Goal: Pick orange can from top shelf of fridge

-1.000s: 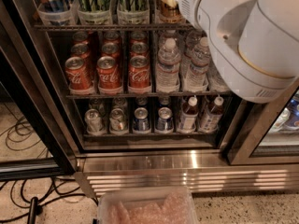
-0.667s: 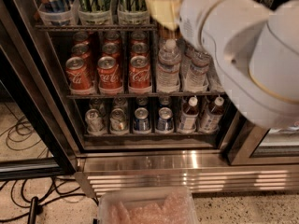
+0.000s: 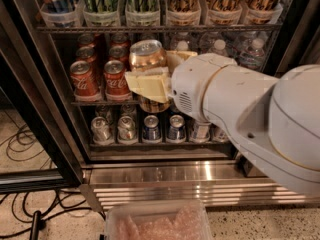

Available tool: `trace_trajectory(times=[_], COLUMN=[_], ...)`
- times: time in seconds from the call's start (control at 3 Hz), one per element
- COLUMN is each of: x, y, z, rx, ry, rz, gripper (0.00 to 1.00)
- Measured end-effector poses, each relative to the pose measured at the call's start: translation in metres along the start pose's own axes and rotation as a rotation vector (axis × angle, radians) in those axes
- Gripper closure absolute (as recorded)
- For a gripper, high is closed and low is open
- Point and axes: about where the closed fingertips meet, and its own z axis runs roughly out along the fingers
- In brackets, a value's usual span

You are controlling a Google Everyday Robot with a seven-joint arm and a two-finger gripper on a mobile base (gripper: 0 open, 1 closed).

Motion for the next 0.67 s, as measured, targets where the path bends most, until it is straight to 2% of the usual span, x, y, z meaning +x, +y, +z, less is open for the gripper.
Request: trace_trajectory(times=[0.33,0.67], x=[-0.006,0.002], y=[-0.006,-0.020], z=[-0.013,-0.031], rx=[-0.118,-0.132], ry=[0.018,0.056], rz=[0.012,0.022], gripper=[1.00,1.00])
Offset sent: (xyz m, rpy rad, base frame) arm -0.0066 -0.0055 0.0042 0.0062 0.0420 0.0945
